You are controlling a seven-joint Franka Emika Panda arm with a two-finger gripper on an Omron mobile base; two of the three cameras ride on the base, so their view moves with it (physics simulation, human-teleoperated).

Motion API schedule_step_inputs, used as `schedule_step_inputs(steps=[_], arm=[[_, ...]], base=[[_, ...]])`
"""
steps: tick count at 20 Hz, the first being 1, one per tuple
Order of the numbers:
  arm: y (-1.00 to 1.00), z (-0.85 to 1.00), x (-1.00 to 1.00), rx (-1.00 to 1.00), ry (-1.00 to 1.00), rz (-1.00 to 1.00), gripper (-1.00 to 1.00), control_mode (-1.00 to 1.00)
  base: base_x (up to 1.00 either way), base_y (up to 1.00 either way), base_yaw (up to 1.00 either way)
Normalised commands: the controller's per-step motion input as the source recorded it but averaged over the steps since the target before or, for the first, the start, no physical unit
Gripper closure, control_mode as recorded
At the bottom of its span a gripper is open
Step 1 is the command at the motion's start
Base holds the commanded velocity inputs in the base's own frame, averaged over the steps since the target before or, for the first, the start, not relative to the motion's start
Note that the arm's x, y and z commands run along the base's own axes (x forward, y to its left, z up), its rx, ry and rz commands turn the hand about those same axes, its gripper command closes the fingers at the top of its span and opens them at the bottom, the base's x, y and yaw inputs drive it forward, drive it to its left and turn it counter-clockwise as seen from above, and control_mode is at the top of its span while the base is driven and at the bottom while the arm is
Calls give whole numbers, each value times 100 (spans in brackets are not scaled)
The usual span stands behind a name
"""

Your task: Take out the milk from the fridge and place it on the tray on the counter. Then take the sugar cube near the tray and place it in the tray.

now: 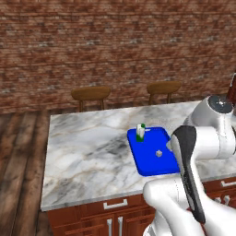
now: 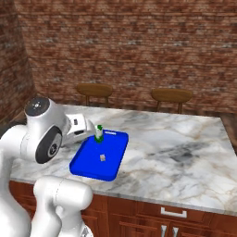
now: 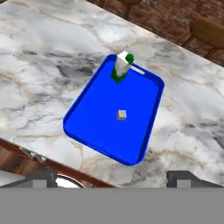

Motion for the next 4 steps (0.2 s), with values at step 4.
schedule_step_inputs(steps=[4], arm=[[10, 94, -64, 1, -16, -9, -100, -100]], base=[[0, 0, 0]])
